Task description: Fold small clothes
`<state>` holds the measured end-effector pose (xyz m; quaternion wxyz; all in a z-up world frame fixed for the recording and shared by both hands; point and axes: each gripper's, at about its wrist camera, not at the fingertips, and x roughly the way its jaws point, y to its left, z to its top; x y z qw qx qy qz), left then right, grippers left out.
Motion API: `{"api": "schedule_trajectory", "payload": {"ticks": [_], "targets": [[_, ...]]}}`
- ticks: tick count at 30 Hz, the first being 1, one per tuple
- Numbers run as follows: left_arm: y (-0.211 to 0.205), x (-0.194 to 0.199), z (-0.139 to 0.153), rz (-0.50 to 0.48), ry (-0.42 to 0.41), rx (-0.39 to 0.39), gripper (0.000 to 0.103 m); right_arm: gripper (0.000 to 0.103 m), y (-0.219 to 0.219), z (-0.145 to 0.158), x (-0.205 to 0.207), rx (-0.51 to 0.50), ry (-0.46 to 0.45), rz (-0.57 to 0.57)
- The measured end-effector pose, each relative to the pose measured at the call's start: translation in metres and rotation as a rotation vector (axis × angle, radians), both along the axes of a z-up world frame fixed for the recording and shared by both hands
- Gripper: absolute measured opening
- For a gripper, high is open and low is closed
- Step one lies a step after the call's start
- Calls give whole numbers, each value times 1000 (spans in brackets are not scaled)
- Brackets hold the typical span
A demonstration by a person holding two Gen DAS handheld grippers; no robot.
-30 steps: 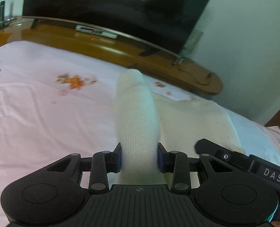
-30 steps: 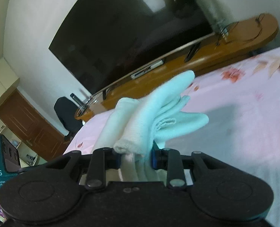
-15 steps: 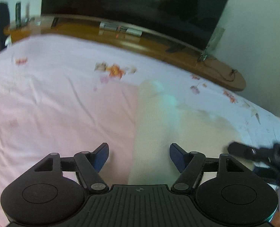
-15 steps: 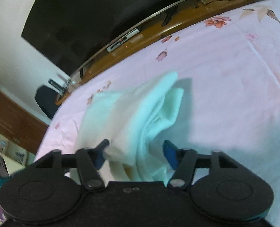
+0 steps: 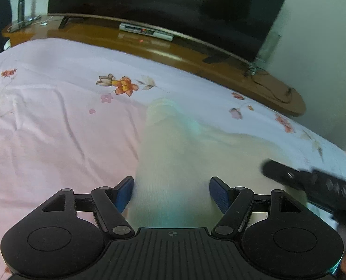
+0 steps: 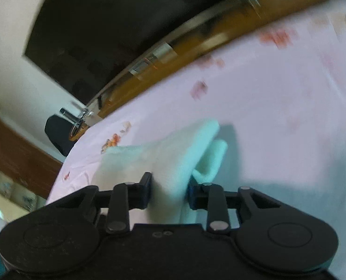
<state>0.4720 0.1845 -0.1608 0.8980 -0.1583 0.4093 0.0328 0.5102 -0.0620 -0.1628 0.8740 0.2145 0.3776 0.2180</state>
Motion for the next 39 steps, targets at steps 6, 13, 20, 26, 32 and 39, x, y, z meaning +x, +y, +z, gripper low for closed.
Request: {"api": "schedule_trajectory", "payload": {"ticks": [6, 13, 20, 26, 32, 39], "targets": [[-2, 1, -12, 24, 32, -23, 77, 32, 0, -6, -4, -210, -53, -26], [-4, -43, 13, 56, 5, -4, 77, 32, -14, 45, -58, -186, -176, 19], [-11, -74, -14, 90, 68, 39, 81, 28, 13, 17, -78, -281, -96, 159], [-22, -81, -2, 105, 91, 71, 84, 34, 11, 17, -76, -296, -28, 128], [-29, -127, 18, 31, 59, 153, 85, 42, -9, 39, -143, -287, -65, 64], [-22, -200, 50, 8, 35, 136, 87, 56, -15, 40, -221, -305, 12, -34]]}}
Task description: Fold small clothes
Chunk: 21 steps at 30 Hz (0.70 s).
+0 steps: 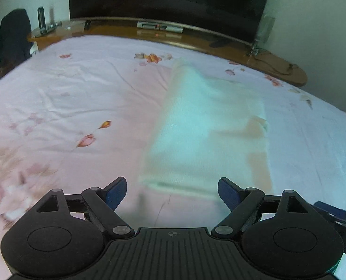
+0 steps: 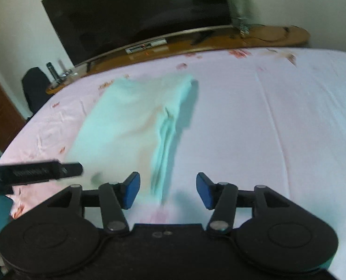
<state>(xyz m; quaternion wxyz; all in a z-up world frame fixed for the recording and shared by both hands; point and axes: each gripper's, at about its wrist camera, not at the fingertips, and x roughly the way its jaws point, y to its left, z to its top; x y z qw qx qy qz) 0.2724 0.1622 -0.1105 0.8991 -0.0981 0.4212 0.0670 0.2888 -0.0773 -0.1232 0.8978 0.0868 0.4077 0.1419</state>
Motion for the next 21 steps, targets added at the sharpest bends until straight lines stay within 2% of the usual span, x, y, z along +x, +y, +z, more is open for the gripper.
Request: {"api": "schedule_trajectory", "payload": {"ticks": [1, 2, 3, 5, 12, 17, 21], "targets": [[1, -13, 8, -6, -9, 4, 90, 63, 0, 5, -12, 8, -2, -10], [1, -24, 15, -8, -18, 6, 100, 67, -1, 11, -23, 14, -8, -19], [1, -35, 21, -9, -30, 13, 103, 73, 0, 18, -34, 15, -16, -27], [0, -59, 38, -32, -70, 37, 103, 75, 1, 34, -57, 16, -41, -30], [-5, -130, 93, -88, -135, 91, 103, 96, 4, 95, -137, -16, -150, -44], [-2, -171, 118, -72, -155, 108, 103, 103, -1, 120, -181, -49, -202, -120], [-2, -195, 128, -48, -160, 128, 103, 103, 1, 131, -205, -90, -206, -173]]}}
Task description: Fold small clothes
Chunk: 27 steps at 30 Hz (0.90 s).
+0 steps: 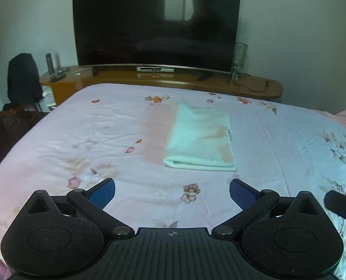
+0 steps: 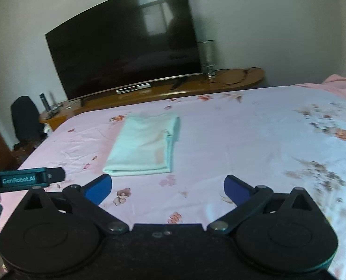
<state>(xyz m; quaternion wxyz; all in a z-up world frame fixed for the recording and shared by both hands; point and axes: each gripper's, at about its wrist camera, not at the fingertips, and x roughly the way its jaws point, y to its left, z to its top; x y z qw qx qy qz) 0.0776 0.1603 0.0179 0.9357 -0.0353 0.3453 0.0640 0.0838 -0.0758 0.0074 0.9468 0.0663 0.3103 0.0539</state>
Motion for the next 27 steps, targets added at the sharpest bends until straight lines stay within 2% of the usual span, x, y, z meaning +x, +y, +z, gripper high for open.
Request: {"api": "schedule_trajectory", "payload": {"ticks": [6, 11, 16, 27], "targets": [[-1, -23, 11, -1, -35, 22, 103, 102, 9, 15, -28, -37, -80, -16], [0, -27, 13, 4, -43, 12, 103, 102, 14, 24, -35, -90, -131, -45], [1, -27, 11, 18, -45, 15, 103, 102, 12, 23, -32, -70, -123, -59], [6, -26, 8, 35, -38, 17, 103, 102, 15, 17, -29, -94, -94, -78]]}}
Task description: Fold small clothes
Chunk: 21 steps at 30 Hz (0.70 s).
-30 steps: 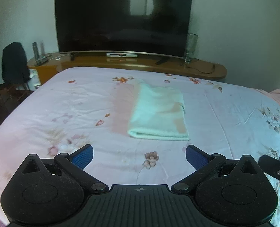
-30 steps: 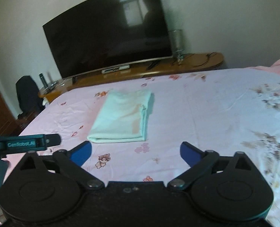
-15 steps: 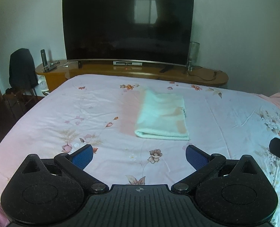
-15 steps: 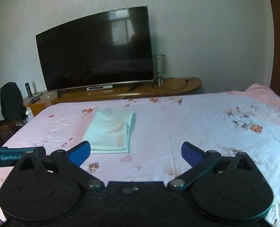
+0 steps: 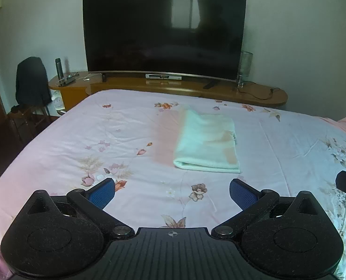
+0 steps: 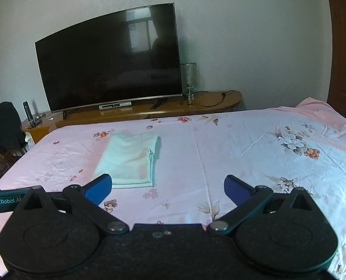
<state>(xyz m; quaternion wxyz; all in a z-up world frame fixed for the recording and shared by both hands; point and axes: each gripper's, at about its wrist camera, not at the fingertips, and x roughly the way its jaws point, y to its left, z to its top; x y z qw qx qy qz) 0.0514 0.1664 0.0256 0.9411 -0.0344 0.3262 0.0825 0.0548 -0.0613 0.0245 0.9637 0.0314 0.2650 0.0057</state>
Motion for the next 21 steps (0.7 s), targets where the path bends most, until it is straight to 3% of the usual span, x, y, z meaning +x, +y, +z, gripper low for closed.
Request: {"api": "schedule_trajectory", "payload": {"ticks": [21], "targets": [[1, 4, -2, -4, 11, 24, 103, 103, -2, -6, 7, 12, 33, 26]]}}
